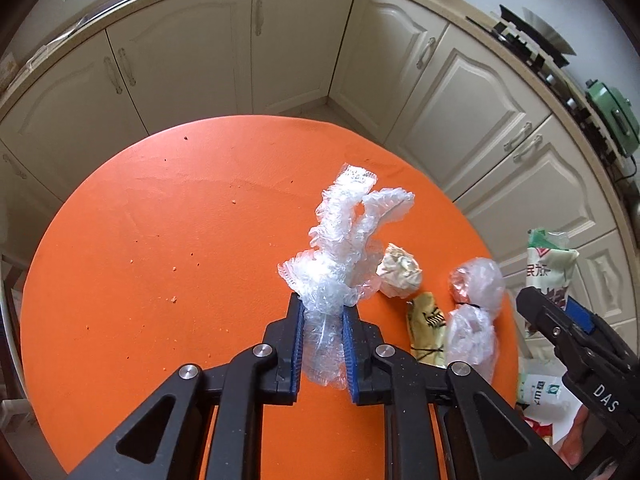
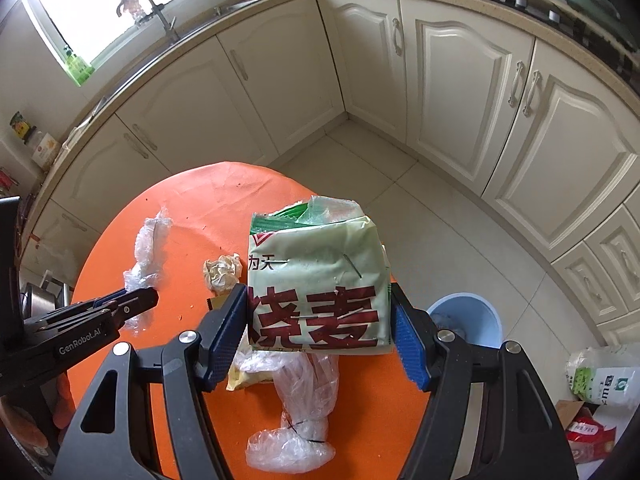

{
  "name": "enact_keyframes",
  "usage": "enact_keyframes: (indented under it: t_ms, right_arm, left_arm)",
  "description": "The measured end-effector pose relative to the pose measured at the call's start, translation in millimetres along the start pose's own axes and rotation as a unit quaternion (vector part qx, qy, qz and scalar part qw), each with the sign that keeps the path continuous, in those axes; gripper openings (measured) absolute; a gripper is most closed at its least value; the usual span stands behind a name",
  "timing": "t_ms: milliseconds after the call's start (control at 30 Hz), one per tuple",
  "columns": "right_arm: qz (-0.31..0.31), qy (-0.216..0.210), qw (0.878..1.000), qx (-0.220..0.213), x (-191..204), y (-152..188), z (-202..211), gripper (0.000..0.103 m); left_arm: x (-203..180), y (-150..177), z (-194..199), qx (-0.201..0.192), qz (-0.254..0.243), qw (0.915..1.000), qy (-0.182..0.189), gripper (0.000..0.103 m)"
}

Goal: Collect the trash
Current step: 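Grasp the clear plastic bag with the left tool while the right tool lifts the printed bag, then carry both bags toward the blue bucket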

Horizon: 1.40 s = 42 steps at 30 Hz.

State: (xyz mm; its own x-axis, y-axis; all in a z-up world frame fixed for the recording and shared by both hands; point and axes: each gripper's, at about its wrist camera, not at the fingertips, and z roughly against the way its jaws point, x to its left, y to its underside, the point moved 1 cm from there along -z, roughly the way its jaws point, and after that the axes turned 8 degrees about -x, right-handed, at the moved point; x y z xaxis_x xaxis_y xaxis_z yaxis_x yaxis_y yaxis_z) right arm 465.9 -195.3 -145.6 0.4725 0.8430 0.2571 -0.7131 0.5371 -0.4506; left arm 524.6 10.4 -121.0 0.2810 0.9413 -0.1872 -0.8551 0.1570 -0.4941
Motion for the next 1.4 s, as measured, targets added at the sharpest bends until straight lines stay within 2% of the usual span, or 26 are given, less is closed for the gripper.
enact_keyframes:
  t_ms: [300, 533, 733, 867, 1033, 1300, 1400]
  right_arm:
    - [-0.011, 0.005, 0.999, -0.038, -22, 16, 63, 0.069]
    - [-0.029, 0.015, 0.998, -0.055, -55, 36, 102, 0.069]
    - [-0.056, 0.033, 0.996, -0.067, -98, 53, 128, 0.069]
    - [-0.088, 0.048, 0.992, -0.072, -135, 63, 137, 0.069]
    - [-0.128, 0.069, 0.987, -0.067, -187, 77, 140, 0.069]
    - [-0.187, 0.108, 0.975, -0.048, -264, 98, 130, 0.069]
    - [-0.205, 0.117, 0.971, -0.038, -285, 105, 124, 0.069]
  left_arm:
    - [-59, 42, 57, -0.034, -0.041, 0.9985, 0.012, 0.013]
    - [-112, 80, 95, -0.039, -0.089, 0.9950, 0.025, 0.014]
    - [-164, 100, 98, -0.031, -0.132, 0.9900, 0.040, 0.014]
    - [-204, 105, 84, -0.016, -0.167, 0.9845, 0.051, 0.014]
    - [-251, 99, 48, 0.011, -0.201, 0.9773, 0.065, 0.014]
    - [-326, 79, -41, 0.062, -0.244, 0.9652, 0.070, 0.015]
    - [-347, 67, -72, 0.066, -0.244, 0.9651, 0.067, 0.020]
